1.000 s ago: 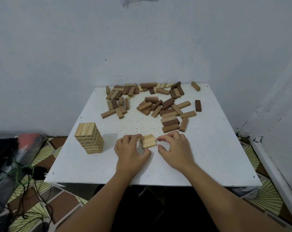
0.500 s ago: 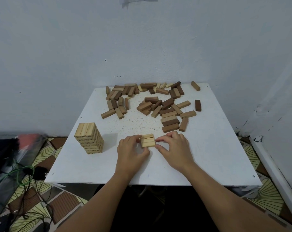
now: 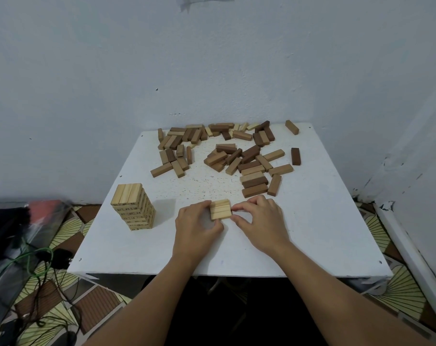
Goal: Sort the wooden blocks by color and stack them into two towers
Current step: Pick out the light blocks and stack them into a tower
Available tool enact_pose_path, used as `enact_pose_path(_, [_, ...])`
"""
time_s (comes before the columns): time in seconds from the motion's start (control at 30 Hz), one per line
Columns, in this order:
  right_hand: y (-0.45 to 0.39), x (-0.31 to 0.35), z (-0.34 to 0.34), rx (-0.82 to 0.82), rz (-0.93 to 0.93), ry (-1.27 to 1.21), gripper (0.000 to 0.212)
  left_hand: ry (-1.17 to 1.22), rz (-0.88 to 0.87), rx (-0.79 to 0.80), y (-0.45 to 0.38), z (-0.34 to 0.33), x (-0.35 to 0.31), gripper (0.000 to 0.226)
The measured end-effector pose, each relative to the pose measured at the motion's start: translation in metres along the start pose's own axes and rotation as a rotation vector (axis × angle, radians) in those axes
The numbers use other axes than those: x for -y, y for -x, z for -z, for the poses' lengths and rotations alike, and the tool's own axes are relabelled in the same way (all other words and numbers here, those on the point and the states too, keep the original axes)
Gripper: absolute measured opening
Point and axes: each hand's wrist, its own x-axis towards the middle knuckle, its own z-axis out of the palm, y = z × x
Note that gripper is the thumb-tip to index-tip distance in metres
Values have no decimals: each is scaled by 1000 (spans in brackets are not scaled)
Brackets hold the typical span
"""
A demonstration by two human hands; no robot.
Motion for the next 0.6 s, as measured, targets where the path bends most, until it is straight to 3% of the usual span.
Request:
enact_pose_path(0.33, [0, -1, -2, -14, -18, -34, 33, -48, 54, -46, 2, -4, 0, 52])
enact_pose_path(0.6, [-1, -1, -3, -16, -15, 1, 31, -64, 89, -145, 4, -5, 2, 23])
